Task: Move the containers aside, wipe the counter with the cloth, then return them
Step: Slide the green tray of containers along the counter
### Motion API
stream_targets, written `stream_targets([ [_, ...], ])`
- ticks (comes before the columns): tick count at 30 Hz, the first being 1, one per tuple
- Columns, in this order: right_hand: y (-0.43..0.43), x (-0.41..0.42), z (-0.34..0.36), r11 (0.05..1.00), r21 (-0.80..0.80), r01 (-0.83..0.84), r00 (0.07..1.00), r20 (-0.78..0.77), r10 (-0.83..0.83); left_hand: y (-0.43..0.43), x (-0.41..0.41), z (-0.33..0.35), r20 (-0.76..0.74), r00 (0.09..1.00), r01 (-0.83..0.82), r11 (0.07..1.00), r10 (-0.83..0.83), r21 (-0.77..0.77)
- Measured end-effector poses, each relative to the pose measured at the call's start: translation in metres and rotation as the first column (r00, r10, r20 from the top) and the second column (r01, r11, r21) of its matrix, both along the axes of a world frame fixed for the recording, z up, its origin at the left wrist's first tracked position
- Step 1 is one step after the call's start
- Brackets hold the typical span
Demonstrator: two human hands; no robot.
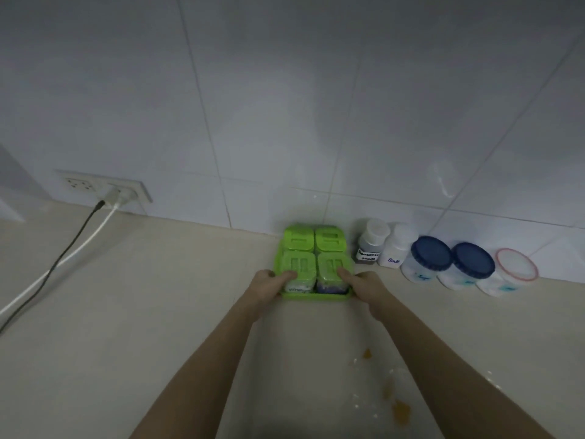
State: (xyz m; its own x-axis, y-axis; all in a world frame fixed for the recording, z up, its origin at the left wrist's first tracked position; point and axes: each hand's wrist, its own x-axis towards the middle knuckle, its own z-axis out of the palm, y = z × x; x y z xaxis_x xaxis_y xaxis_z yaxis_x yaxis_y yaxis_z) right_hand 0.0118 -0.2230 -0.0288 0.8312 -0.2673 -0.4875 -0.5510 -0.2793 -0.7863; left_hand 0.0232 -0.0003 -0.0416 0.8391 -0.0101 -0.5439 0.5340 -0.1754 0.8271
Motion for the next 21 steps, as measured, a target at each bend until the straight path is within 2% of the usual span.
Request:
stream_targets([
  [9, 0.101, -0.011, 0.005, 0.982, 0.046, -0.186, 0.983, -0.001, 0.186, 0.099, -0.052, 0.014, -0.025, 0.988, -0.153, 0.988, 0.153, 0.022],
  [15, 0.212, -0.03, 0.0, 0.916, 0.052, -0.398, 0.917, 0.009, 0.399, 0.2, -0.113, 0.023, -0.028, 0.938, -0.342, 0.938, 0.344, 0.061],
  [18, 0.252, -0.048, -0.003, 0.866, -0.052, -0.497, 0.867, 0.011, 0.498, 0.231, -0.14, 0.021, -0.044, 0.912, -0.401, 0.911, 0.407, 0.099],
  [21, 0.276, -0.061, 0.001, 0.792, -0.207, -0.574, 0.807, 0.017, 0.59, 0.248, -0.159, 0.015, -0.059, 0.925, -0.361, 0.917, 0.376, 0.171],
])
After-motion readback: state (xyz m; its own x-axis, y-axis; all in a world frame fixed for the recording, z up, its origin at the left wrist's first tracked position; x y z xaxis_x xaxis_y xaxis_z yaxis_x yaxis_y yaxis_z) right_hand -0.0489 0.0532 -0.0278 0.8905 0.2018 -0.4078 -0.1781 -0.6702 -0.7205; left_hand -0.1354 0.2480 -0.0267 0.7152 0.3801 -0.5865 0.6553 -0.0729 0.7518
